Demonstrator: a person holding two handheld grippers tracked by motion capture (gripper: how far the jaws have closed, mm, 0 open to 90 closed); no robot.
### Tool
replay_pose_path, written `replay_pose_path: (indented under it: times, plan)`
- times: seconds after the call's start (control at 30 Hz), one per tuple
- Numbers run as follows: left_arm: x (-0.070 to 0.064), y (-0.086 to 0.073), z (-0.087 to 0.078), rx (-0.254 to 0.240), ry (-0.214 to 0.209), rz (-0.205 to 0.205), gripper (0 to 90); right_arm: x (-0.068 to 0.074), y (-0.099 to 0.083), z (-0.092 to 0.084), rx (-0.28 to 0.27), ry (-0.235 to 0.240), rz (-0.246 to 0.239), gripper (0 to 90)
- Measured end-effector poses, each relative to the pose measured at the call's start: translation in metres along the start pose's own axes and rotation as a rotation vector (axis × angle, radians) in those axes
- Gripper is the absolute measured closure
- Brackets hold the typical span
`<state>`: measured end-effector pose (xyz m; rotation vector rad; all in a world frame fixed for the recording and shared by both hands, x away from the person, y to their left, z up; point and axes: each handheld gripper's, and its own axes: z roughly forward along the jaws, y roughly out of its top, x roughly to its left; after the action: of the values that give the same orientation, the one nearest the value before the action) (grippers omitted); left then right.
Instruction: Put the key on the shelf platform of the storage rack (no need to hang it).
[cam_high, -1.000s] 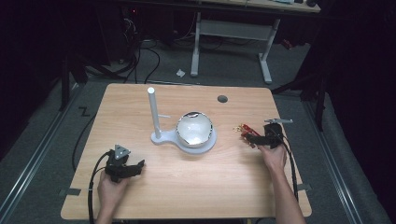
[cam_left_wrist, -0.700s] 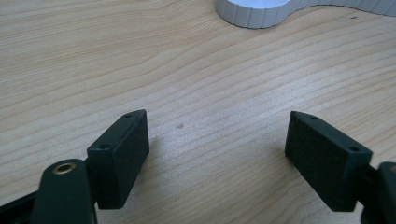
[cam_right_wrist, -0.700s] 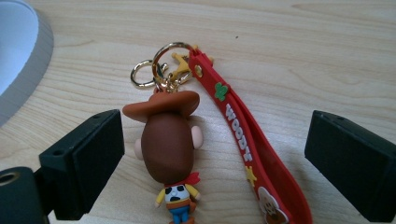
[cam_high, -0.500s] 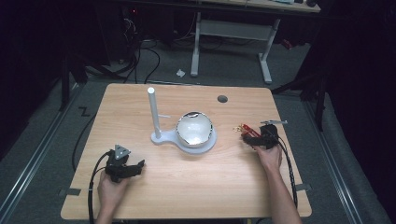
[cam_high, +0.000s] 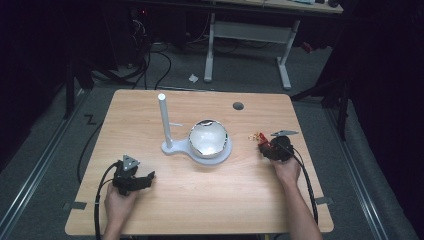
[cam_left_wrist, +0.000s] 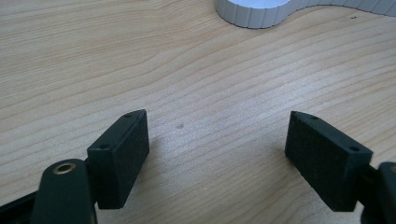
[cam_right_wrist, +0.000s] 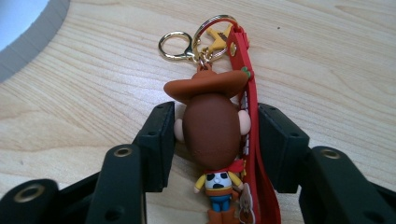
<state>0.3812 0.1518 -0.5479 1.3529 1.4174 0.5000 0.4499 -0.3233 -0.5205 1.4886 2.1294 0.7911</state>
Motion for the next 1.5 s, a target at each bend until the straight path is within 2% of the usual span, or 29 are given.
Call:
replay_pose_path:
  times: [0.27, 0.5, 0.97, 1.5]
  plan:
    - [0.0, 0.0, 0.0, 0.001, 0.0, 0.0, 21.9, 0.003, 0.001, -0.001, 0.009, -0.011, -0.001, 52.6]
    - [0.0, 0.0, 0.0, 0.001, 0.0, 0.0, 21.9, 0.006, 0.001, -0.01, -0.013, 0.012, -0.007, 52.8]
    - [0.0, 0.0, 0.0, 0.0, -0.001, -0.002, 21.9, 0.011, 0.008, -0.053, -0.11, 0.044, -0.035, 53.0]
    - [0.0, 0.0, 0.0, 0.0, -0.001, -0.002, 21.9, 0.023, 0.008, -0.089, -0.167, 0.097, -0.046, 53.0]
